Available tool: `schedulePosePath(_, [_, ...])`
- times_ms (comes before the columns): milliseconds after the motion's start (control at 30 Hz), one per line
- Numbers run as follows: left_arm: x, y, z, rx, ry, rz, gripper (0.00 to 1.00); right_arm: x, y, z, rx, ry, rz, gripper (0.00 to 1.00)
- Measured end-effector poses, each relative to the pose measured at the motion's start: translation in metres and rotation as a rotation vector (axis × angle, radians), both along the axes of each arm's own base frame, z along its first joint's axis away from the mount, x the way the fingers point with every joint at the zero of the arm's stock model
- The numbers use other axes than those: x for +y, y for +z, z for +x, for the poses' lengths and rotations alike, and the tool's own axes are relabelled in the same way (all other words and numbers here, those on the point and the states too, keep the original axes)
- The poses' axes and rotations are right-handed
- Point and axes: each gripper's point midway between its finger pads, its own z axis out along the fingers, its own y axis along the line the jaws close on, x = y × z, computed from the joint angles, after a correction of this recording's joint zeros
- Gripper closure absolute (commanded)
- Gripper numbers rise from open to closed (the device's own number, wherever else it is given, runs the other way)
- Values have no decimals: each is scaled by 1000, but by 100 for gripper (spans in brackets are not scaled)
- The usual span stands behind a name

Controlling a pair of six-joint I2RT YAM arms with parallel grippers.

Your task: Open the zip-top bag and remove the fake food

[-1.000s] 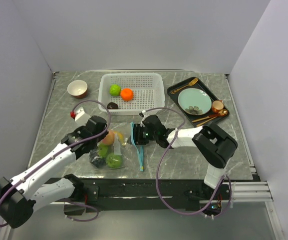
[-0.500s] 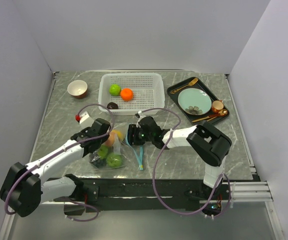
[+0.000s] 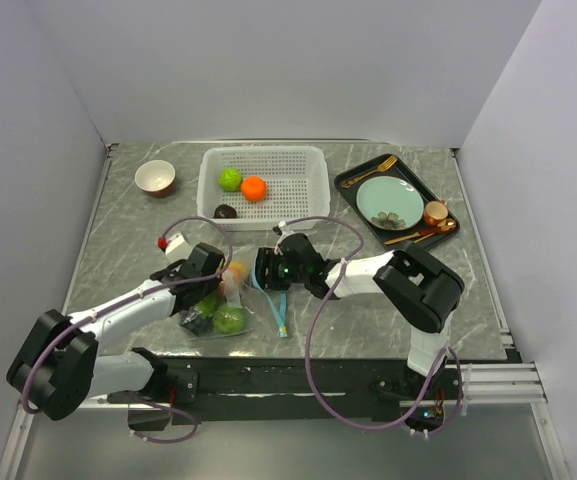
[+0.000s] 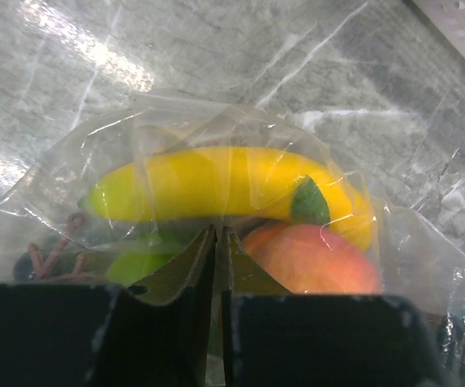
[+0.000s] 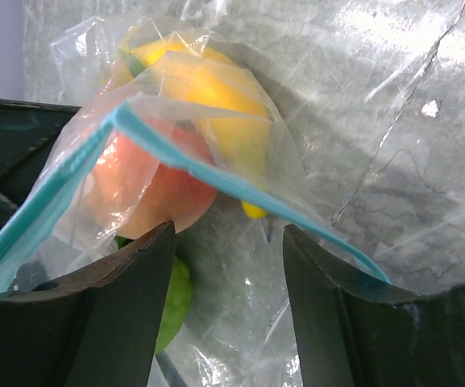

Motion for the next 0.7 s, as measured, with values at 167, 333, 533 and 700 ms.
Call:
schedulePosePath(167, [-3, -4, 0, 4, -12, -13, 88, 0, 11, -2, 0, -9, 31, 36])
schedulePosePath(333, [-4, -8, -3, 9, -19, -22, 90, 5, 34, -1, -14, -12, 94, 35])
schedulePosePath(533, [-7, -13, -4, 3, -38, -40, 92, 10, 49, 1, -24, -5, 124, 36])
schedulePosePath(700, [-11, -14, -4, -7, -59, -58, 99, 13, 45, 1, -2, -10, 121, 40])
